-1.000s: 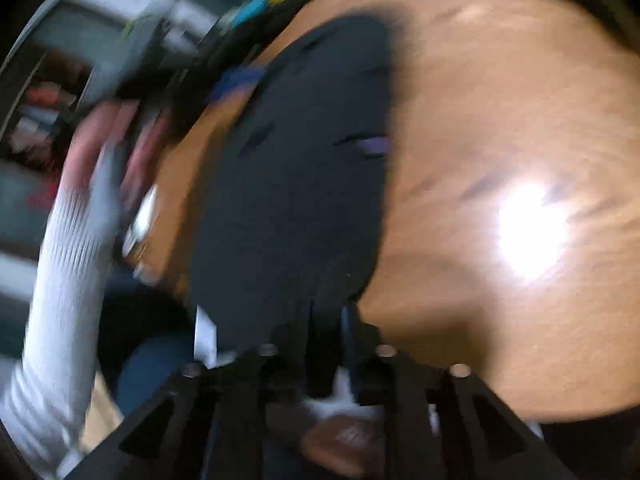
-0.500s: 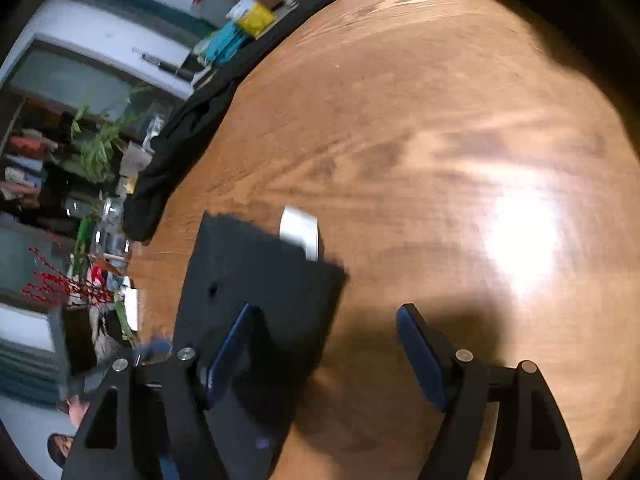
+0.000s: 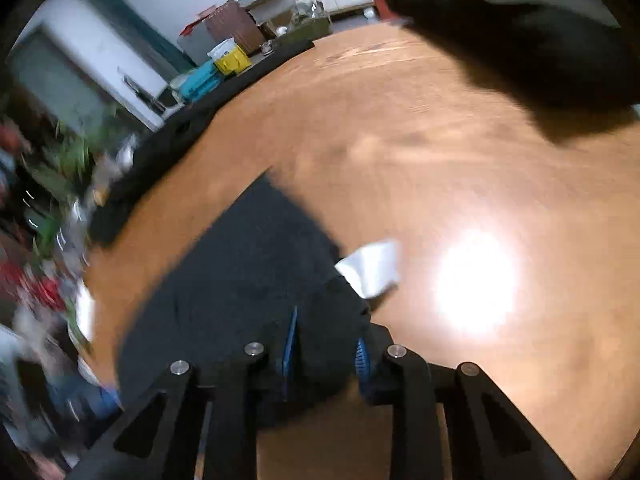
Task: Fold clothes
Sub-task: 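Lift the folded black garment with both tools off the table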
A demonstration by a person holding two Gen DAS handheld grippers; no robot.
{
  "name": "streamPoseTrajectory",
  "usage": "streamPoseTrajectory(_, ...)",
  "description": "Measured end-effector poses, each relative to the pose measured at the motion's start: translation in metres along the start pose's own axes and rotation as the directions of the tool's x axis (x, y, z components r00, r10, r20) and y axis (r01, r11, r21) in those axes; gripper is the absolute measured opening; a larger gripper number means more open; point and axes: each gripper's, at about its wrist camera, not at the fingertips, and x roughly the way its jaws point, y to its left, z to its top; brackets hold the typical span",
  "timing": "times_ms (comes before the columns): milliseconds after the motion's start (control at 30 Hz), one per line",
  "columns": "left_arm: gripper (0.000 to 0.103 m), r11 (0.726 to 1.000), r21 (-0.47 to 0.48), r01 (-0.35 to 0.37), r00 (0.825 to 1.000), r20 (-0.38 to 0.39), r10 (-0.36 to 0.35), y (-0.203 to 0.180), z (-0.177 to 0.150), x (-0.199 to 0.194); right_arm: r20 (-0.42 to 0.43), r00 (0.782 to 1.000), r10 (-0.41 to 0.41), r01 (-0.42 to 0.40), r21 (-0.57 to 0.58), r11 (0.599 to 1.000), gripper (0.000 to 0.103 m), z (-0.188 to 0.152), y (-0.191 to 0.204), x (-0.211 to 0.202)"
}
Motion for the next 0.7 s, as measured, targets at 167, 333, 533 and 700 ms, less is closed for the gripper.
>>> streamPoseTrajectory(167,0.089,0.997,0.072,-0.035,0.999,-0.006,0.036,-0.011,-0.017,0.003,-0.058,0.991,0.119,-0.115,0.069,0.991,0.056,-0.064,-0.012,-0.027)
streamPoseTrajectory(333,0.089,1.0,0.01,-0.011,1.0,-0.006,0.011,0.001,-0.023,-0.003,-0.02,0.986,0.164,-0.158,0.176,0.972,0.072,-0.081,-0.042,-0.044)
streamPoseTrajectory(533,0.089,0.997,-0.071,-0.005,0.999,-0.035,0.002,0.021,-0.033,-0.002,-0.021,0.983,0.182,-0.175,0.188,0.966,0.072,-0.088,-0.041,-0.043)
streamPoseTrajectory(700,0.089,0.994,-0.099,0.037,0.997,-0.061,-0.044,0.02,-0.027,0.01,-0.026,0.982,0.186,-0.179,0.169,0.969,0.072,-0.089,-0.033,-0.039)
